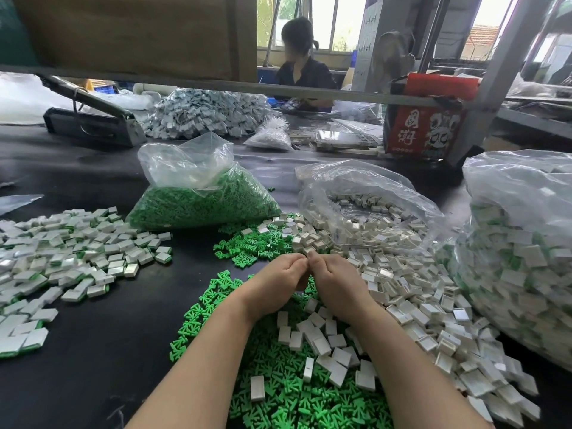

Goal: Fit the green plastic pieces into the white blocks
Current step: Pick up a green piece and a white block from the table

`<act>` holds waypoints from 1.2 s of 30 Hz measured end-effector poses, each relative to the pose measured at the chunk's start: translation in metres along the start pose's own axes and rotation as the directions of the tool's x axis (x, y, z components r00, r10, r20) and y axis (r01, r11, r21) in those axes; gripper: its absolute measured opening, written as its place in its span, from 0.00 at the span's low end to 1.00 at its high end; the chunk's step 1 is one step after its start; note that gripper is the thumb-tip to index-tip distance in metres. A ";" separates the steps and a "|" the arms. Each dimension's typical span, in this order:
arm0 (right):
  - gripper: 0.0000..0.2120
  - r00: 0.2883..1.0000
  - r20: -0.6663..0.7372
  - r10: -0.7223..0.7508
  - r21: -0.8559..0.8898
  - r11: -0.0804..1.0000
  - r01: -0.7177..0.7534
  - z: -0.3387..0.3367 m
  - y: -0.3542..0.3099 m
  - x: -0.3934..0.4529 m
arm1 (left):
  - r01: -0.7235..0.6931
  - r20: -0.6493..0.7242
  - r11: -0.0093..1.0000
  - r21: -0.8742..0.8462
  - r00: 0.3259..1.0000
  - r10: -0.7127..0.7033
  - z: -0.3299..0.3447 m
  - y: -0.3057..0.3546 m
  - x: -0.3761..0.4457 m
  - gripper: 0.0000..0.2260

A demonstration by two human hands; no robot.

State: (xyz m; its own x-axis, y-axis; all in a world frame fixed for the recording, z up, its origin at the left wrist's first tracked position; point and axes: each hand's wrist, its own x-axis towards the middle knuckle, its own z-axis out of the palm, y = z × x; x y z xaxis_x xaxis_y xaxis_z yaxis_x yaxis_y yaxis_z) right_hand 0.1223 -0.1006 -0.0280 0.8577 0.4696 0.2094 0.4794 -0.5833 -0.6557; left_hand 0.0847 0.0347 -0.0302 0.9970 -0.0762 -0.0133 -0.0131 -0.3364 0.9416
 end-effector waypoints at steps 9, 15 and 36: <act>0.26 1.000 -0.004 -0.029 0.026 0.999 0.029 0.000 0.003 0.000 | -0.023 0.033 0.999 -0.031 0.999 0.024 0.000 0.003 -0.002 0.13; 0.26 0.999 0.009 -0.034 0.061 0.998 0.033 0.000 0.005 0.001 | -0.036 0.058 0.999 0.000 0.998 0.036 -0.002 0.001 -0.003 0.16; 0.23 0.994 0.107 0.001 0.484 0.873 -0.053 -0.005 0.006 0.004 | -0.051 0.135 0.984 -0.172 0.988 0.075 -0.012 -0.005 -0.002 0.11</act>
State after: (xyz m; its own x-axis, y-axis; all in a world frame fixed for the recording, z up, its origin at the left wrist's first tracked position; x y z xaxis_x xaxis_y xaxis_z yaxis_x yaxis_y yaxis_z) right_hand 0.1294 -0.1052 -0.0278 0.8333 0.5372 0.1304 0.2837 -0.2133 -0.9349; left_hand 0.0838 0.0479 -0.0305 0.9738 -0.2272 0.0122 -0.0509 -0.1652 0.9849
